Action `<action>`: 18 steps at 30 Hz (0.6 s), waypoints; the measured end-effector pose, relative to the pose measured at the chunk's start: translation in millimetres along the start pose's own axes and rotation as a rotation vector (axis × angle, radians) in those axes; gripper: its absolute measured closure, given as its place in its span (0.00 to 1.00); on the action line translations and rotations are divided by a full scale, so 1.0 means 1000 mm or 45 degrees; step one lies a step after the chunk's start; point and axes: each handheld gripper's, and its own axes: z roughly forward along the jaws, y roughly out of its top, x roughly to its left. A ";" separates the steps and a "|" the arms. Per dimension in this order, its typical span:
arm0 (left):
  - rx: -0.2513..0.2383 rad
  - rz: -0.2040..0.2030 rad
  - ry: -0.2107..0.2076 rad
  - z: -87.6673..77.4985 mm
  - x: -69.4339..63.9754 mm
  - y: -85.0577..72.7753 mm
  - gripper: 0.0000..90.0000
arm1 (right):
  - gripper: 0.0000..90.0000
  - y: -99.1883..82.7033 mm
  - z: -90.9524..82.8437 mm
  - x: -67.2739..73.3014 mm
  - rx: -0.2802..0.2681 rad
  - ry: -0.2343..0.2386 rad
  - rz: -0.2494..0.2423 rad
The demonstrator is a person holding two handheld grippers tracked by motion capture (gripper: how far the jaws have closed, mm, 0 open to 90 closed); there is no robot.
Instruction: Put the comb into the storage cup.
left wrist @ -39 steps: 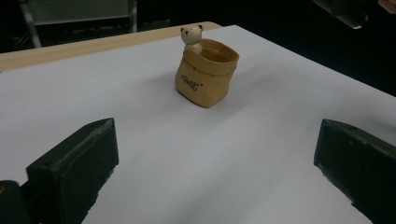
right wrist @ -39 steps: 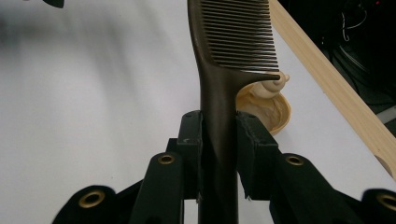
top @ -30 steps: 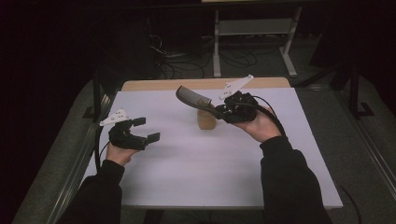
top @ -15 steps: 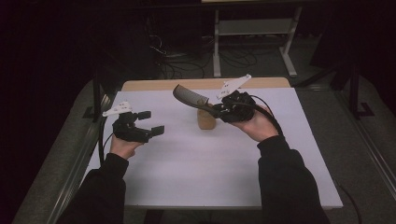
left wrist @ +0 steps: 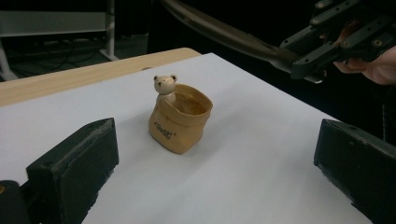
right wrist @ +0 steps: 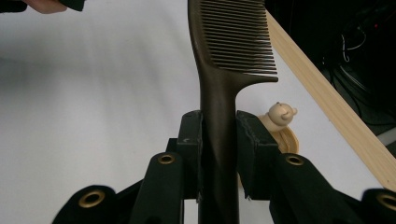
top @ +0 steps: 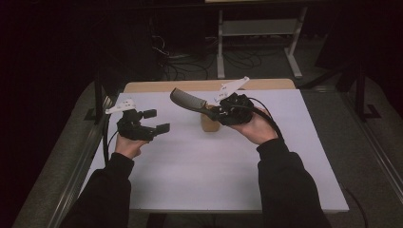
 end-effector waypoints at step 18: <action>-0.012 -0.075 -0.092 0.023 -0.005 0.015 0.00 | 0.79 0.006 0.002 0.003 -0.049 0.010 -0.009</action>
